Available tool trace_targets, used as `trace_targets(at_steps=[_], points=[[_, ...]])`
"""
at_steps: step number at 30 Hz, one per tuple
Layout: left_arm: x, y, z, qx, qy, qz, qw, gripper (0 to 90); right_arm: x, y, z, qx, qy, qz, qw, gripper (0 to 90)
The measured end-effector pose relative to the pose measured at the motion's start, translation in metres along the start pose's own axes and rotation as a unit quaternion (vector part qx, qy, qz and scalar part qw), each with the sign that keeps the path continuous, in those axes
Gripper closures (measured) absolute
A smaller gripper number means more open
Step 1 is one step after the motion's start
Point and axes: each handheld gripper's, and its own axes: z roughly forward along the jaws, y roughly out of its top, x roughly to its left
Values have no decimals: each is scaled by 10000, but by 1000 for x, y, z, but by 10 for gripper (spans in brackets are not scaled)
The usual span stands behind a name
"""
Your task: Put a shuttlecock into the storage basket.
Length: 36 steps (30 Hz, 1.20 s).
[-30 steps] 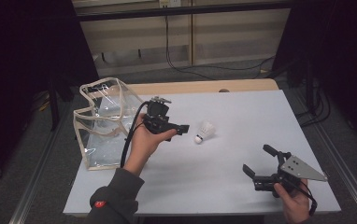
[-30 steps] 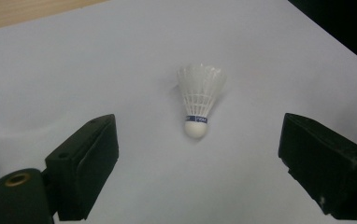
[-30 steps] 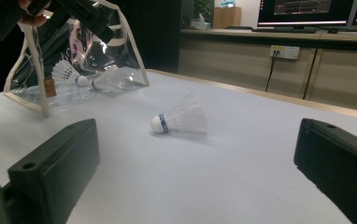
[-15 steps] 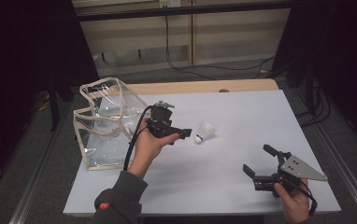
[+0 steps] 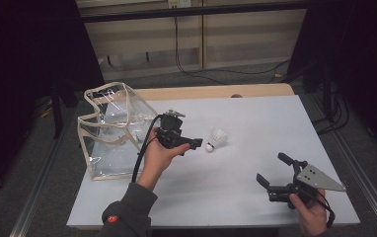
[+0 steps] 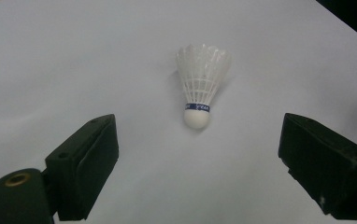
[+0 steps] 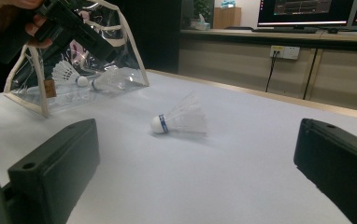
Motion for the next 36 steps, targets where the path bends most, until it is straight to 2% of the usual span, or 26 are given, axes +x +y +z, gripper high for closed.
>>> trace_targets(at_steps=[12, 14, 21, 27, 30, 36], points=[[0, -6, 10, 74, 23, -18, 10000, 125, 0, 0, 0, 3, 12, -3, 10000, 4], [-1, -7, 12, 109, 73, 43, 9999, 125, 0, 0, 0, 4, 14, -1, 10000, 3], [-4, -9, 20, 106, 34, 45, 9999, 120, 0, 0, 1, -2, 10, -4, 10000, 4], [-4, -10, 27, 188, 18, 147, 9997, 116, 0, 0, 1, -5, 6, 6, 10000, 4], [-5, -11, 31, 137, 6, 89, 9999, 113, 0, 0, 1, -2, 17, -12, 10000, 4], [-6, -12, 36, 131, -12, 119, 9998, 106, -1, 0, 0, -15, -2, -8, 10000, 4]])
